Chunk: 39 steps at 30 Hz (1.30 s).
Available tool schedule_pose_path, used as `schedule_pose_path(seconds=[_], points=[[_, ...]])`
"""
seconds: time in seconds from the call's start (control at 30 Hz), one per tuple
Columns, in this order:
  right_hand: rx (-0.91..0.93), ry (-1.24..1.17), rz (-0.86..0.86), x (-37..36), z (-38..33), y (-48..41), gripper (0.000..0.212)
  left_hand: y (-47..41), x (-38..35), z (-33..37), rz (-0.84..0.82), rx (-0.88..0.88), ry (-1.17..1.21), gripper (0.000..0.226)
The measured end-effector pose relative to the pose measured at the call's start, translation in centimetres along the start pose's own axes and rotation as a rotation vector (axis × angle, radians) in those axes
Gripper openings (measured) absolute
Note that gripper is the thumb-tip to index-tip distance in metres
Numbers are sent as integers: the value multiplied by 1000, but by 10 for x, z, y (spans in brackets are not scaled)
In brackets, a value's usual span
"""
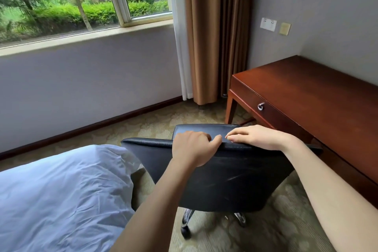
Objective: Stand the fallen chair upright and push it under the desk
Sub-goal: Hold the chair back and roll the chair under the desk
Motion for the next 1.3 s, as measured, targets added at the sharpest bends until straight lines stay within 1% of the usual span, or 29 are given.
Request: schedule_pose_path(seconds=[0.07, 0.17, 0.2, 0.3, 0.4, 0.47, 0.57, 0.7, 0.8, 0.83, 0.93, 1.03, 1.13, 1.23, 1.3], points=[[8, -4, 42, -5, -8, 1, 37, -1, 3, -9, -7, -20, -4, 41], [8, -32, 89, -10, -23, 1, 35, -5, 6, -23, -16, -51, -11, 53], [9, -45, 104, -11, -27, 1, 35, -6, 9, -27, -21, -56, -12, 54], [28, -78, 151, -15, -38, 0, 39, -8, 18, -38, -38, -55, 8, 47], [67, -65, 223, -20, -49, -2, 41, -14, 24, -49, -31, -74, 27, 45], [114, -17, 276, -22, -58, -3, 45, -19, 26, -56, -25, -93, 10, 45], [190, 127, 313, -27, -70, -6, 55, -25, 29, -65, -35, -94, -1, 43], [274, 209, 375, -32, -83, -13, 46, -30, 34, -77, -41, -97, 37, 40], [274, 224, 394, -35, -92, -21, 43, -34, 37, -87, -29, -144, 57, 39], [290, 264, 433, -38, -96, -23, 42, -36, 38, -91, -31, -156, 64, 40], [341, 460, 657, -48, -113, -29, 43, -43, 40, -107, -18, -209, 79, 46], [282, 486, 735, -59, -129, -37, 41, -50, 43, -123, -20, -289, 85, 49], [161, 495, 797, -64, -147, -47, 38, -60, 48, -141, -51, -385, 72, 55], [39, 455, 818, -66, -166, -59, 44, -73, 53, -156, -63, -463, 78, 57], [-71, 428, 891, -71, -180, -64, 44, -81, 56, -164, -49, -513, 90, 56]])
Point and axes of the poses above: each hand's wrist, its own y-axis away from the middle knuckle, its own x-axis out of the back of the hand, z = x × y, the point moved 2 cm from there along -y, towards the middle knuckle, and after that the axes turned 11 degrees about y, right-handed, at the moved point
